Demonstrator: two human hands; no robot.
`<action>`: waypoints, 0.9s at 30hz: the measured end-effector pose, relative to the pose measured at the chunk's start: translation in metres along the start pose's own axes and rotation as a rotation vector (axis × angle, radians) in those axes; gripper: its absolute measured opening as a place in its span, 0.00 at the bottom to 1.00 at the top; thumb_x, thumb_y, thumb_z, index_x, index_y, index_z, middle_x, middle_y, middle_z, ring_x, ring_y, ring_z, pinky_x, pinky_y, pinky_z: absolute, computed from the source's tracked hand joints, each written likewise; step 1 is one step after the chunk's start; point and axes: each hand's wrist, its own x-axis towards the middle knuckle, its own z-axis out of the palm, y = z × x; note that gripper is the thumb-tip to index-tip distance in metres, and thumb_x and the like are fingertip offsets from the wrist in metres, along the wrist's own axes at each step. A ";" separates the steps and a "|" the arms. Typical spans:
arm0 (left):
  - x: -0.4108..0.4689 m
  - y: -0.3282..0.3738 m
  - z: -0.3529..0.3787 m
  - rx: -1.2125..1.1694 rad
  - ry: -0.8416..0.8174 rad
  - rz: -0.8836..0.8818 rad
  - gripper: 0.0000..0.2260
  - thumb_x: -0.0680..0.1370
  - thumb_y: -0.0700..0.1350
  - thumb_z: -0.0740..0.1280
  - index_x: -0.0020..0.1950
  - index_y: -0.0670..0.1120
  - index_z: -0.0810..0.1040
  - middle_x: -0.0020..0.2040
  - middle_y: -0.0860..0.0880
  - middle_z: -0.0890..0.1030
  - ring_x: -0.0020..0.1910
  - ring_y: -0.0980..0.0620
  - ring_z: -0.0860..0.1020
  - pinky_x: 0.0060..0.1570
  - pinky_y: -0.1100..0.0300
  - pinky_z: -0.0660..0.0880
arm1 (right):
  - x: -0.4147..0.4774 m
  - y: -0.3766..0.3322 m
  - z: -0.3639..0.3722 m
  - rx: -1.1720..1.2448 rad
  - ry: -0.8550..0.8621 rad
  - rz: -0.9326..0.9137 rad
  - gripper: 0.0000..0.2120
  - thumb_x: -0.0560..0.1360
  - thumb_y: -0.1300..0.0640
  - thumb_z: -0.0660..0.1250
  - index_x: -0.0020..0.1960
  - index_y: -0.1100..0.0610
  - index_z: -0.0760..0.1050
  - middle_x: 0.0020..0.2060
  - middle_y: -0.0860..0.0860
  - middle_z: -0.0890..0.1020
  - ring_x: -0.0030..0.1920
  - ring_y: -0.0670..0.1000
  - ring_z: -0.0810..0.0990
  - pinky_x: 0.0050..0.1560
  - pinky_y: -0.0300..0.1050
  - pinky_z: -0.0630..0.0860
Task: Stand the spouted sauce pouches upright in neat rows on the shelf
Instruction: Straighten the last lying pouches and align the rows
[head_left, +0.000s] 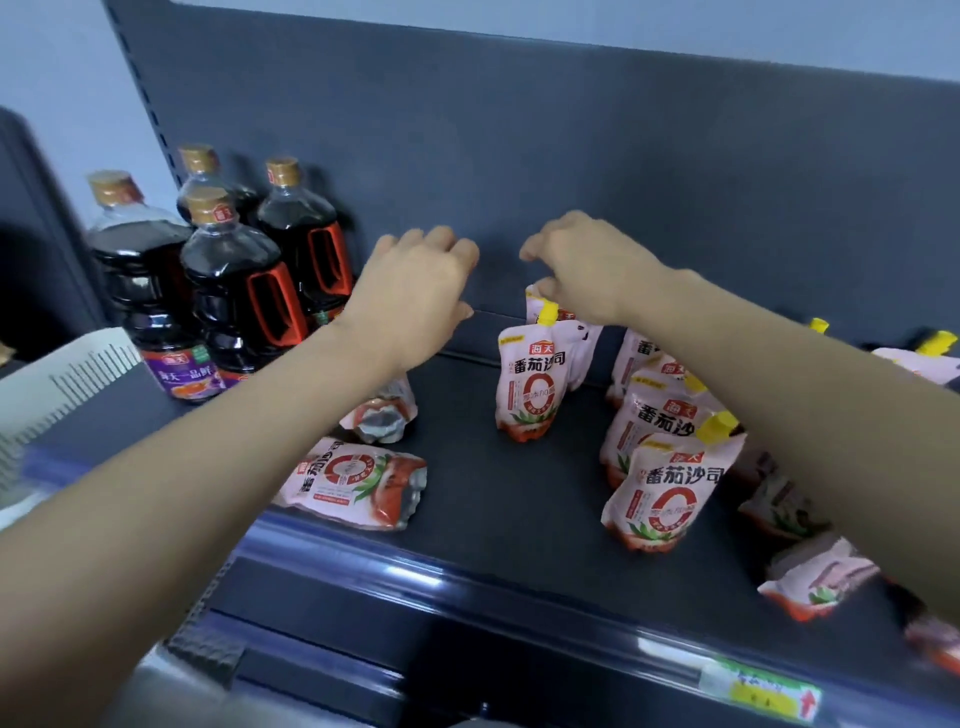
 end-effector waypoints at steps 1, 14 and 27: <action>-0.005 -0.001 -0.005 0.056 0.002 0.002 0.19 0.75 0.48 0.67 0.63 0.42 0.71 0.58 0.41 0.75 0.57 0.39 0.73 0.55 0.47 0.68 | -0.001 -0.005 -0.004 -0.029 0.016 -0.034 0.18 0.78 0.55 0.64 0.65 0.60 0.72 0.60 0.59 0.77 0.62 0.61 0.72 0.59 0.56 0.73; -0.102 -0.027 -0.007 0.072 -0.077 -0.272 0.18 0.74 0.47 0.67 0.61 0.41 0.74 0.55 0.40 0.76 0.55 0.38 0.74 0.52 0.47 0.69 | 0.005 -0.083 0.009 0.016 -0.069 -0.289 0.17 0.77 0.53 0.66 0.63 0.60 0.74 0.57 0.59 0.79 0.60 0.62 0.74 0.57 0.55 0.74; -0.155 -0.096 0.063 -0.105 -0.413 -0.574 0.18 0.75 0.51 0.67 0.59 0.41 0.73 0.57 0.42 0.77 0.54 0.40 0.76 0.51 0.50 0.70 | 0.044 -0.143 0.055 0.189 -0.269 -0.235 0.13 0.76 0.55 0.66 0.57 0.61 0.76 0.52 0.60 0.80 0.52 0.62 0.78 0.43 0.48 0.72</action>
